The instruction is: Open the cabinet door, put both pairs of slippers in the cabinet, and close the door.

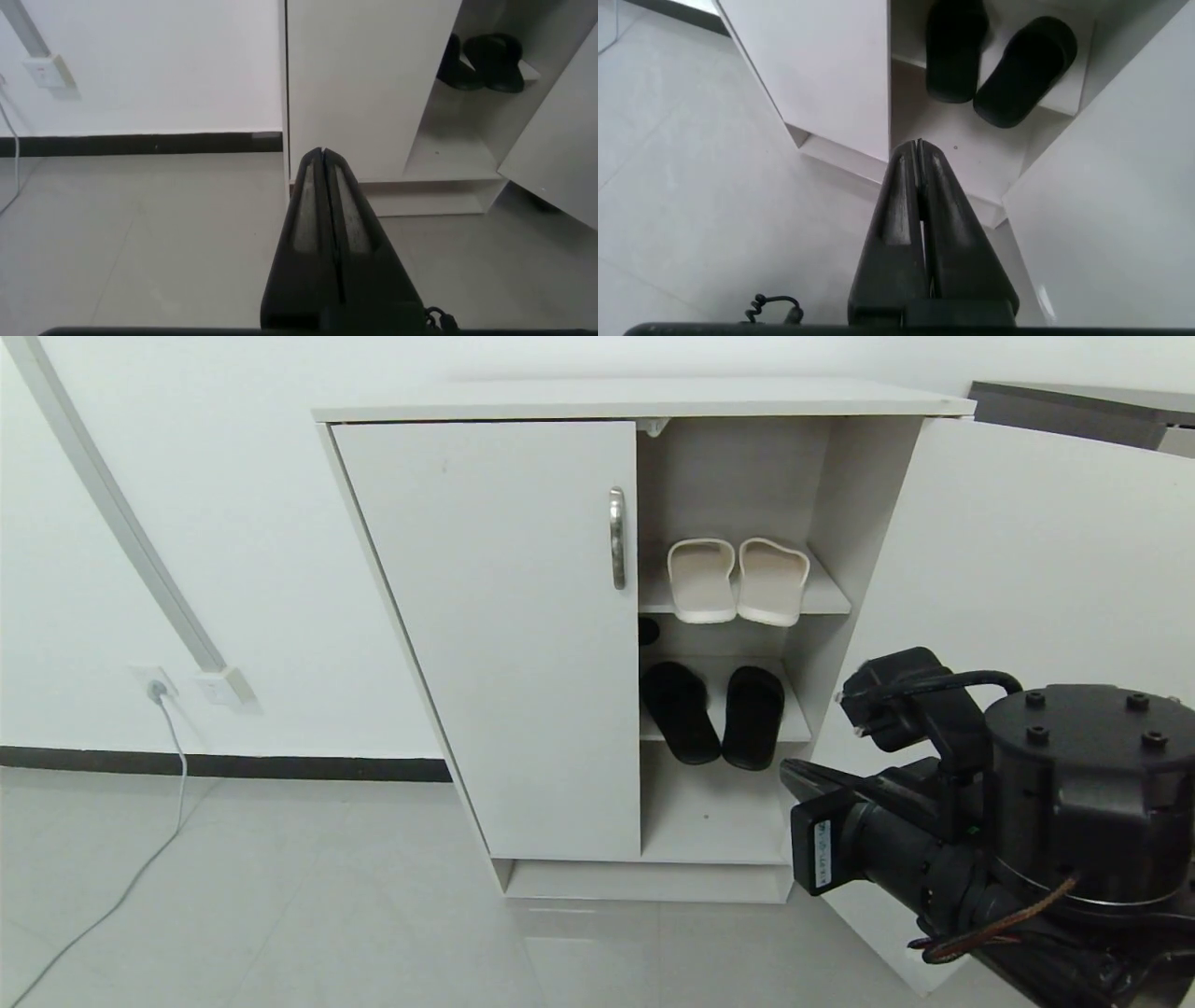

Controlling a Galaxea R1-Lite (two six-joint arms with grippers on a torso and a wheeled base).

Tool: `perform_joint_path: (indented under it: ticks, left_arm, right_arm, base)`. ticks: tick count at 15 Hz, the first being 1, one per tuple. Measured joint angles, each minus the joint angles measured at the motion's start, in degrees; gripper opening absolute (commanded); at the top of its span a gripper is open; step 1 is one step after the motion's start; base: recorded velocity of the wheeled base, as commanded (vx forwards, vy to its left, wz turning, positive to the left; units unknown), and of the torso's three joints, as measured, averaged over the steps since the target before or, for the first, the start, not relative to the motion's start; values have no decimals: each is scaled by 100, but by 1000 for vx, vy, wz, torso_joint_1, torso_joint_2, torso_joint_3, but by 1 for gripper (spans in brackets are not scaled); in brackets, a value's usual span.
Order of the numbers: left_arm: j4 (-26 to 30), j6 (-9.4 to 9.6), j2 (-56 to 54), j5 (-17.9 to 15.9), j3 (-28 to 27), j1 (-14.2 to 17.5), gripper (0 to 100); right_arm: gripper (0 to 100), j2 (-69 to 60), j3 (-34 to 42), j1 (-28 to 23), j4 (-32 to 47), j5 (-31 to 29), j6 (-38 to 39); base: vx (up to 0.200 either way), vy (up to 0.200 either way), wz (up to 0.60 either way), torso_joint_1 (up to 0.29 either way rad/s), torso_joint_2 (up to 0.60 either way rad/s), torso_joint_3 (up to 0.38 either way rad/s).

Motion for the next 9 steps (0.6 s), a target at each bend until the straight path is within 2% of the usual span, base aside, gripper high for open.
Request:
perform_joint_path:
  ticks: [3, 6, 9]
  left_arm:
    - [7, 0, 0, 0, 0, -2, 0]
    - [18, 0, 0, 0, 2, -5, 0]
    - [0, 1, 0, 0, -2, -2, 0]
  right_arm:
    - [0, 27, 2, -43, 5, -11, -5]
    - [0, 46, -4, -41, 5, -16, -5]
    - [0, 72, -12, -37, -12, -24, -5]
  base:
    - [0, 0, 0, 1, -48, -54]
    - [0, 0, 0, 17, -199, -320]
    - [0, 0, 0, 43, -525, -367]
